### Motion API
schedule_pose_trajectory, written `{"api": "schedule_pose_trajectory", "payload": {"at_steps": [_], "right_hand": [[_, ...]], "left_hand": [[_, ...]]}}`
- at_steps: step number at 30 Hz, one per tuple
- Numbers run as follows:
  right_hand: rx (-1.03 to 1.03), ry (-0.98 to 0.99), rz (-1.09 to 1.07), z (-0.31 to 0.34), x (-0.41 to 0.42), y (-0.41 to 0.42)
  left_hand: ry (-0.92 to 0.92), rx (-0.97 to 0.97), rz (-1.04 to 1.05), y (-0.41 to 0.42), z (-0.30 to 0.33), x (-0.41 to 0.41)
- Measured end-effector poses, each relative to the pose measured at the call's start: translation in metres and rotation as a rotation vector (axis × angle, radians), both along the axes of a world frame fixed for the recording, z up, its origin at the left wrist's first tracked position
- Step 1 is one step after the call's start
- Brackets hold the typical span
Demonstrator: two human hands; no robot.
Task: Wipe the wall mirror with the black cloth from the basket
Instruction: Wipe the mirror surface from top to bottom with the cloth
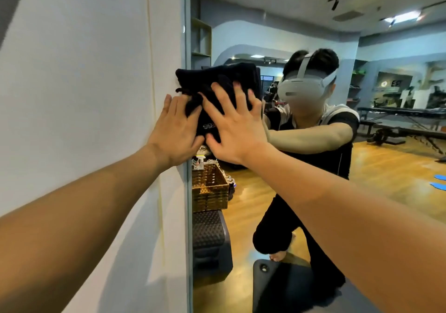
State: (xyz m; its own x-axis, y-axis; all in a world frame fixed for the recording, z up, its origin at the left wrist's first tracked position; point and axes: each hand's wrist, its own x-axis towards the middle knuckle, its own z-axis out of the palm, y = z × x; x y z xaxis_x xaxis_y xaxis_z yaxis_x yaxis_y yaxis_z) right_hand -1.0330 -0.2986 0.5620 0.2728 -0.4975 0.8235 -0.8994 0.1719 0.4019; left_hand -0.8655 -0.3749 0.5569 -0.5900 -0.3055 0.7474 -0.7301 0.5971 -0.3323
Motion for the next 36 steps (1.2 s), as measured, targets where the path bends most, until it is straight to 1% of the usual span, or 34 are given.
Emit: {"api": "schedule_pose_trajectory", "payload": {"at_steps": [3, 7, 12, 16, 21, 25, 28, 32, 36], "right_hand": [[0.031, -0.008, 0.038, -0.001, -0.001, 0.001], [0.009, 0.002, 0.069, -0.003, -0.004, -0.002], [0.002, 0.018, 0.064, -0.002, -0.004, -0.006], [0.02, 0.025, 0.075, -0.001, -0.004, -0.007], [0.116, -0.009, 0.105, 0.001, -0.002, 0.004], [0.233, -0.005, 0.108, 0.008, 0.0, 0.016], [0.274, 0.005, 0.11, 0.01, -0.002, 0.019], [0.269, 0.018, 0.12, 0.009, -0.007, 0.017], [0.147, 0.065, 0.141, 0.004, -0.013, 0.009]], "left_hand": [[0.011, 0.037, 0.011, 0.009, 0.0, 0.0], [-0.006, 0.038, -0.003, 0.013, 0.002, 0.001], [0.081, -0.023, -0.111, 0.006, -0.002, -0.001], [0.105, -0.015, -0.081, 0.006, -0.003, -0.003], [0.05, 0.13, 0.012, 0.02, 0.005, 0.001], [0.093, 0.203, 0.02, 0.039, 0.005, -0.005], [0.152, 0.216, 0.017, 0.043, 0.0, -0.01], [0.13, 0.158, 0.029, 0.03, -0.009, -0.009], [0.203, 0.063, -0.016, 0.009, -0.019, -0.011]]}}
